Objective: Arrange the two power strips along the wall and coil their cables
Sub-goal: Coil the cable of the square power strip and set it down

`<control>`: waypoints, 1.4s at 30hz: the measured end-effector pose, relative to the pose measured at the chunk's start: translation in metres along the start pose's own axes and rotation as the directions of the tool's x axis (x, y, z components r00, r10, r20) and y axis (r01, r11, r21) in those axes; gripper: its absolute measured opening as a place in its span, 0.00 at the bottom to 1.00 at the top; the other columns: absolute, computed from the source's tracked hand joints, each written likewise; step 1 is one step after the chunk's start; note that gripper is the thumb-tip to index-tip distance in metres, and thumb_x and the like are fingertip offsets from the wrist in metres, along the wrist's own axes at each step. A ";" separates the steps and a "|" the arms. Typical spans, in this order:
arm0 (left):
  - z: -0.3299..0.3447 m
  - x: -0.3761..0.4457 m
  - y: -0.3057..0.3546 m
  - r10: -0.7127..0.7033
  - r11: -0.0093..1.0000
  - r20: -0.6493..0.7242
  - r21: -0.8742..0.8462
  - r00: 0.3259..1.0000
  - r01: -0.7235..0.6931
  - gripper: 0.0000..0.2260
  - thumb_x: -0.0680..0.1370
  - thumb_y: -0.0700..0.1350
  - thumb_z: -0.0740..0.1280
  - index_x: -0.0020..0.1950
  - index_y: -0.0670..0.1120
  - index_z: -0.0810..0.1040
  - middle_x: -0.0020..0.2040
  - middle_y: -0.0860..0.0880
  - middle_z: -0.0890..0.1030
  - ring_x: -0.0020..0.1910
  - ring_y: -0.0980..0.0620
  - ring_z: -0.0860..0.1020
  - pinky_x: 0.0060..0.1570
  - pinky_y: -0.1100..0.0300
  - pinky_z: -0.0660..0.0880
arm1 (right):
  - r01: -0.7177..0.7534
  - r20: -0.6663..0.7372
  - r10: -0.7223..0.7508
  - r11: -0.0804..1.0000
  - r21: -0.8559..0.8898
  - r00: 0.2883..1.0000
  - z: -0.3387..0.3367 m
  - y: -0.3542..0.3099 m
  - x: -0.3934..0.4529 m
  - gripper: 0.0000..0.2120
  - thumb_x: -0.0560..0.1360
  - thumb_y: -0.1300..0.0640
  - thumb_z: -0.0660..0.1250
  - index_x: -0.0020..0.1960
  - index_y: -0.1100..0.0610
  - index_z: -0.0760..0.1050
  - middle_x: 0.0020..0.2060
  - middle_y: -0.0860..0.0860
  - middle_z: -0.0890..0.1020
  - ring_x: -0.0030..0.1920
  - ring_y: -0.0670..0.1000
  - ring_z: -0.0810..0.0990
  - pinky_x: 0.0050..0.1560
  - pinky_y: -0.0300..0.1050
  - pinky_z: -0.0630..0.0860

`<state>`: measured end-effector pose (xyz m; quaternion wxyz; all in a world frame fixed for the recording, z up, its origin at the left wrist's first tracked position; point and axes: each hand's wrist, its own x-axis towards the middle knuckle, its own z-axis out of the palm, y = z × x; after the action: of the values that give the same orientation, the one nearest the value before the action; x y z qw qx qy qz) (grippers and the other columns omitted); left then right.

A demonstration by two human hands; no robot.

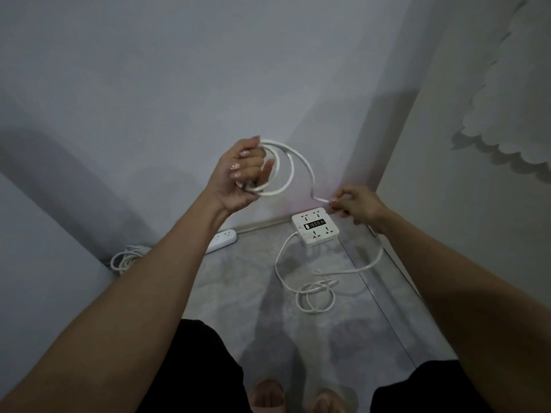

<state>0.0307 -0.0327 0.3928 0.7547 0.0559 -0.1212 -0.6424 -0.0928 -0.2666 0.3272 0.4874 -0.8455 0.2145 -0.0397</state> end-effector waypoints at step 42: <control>-0.029 0.017 0.007 0.737 0.419 -0.590 0.016 0.330 -0.908 0.19 0.83 0.38 0.45 0.42 0.36 0.73 0.36 0.40 0.80 0.30 0.46 0.81 0.53 0.57 0.77 | 0.647 0.675 -0.059 0.356 -0.674 0.735 0.085 -0.095 -0.035 0.16 0.74 0.40 0.64 0.40 0.49 0.84 0.31 0.42 0.75 0.42 0.48 0.75 0.42 0.43 0.67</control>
<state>0.0469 -0.0503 0.3688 0.9749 0.0315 0.1778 -0.1302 -0.0706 -0.1424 0.3680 -0.0109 -0.9671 -0.1446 0.2088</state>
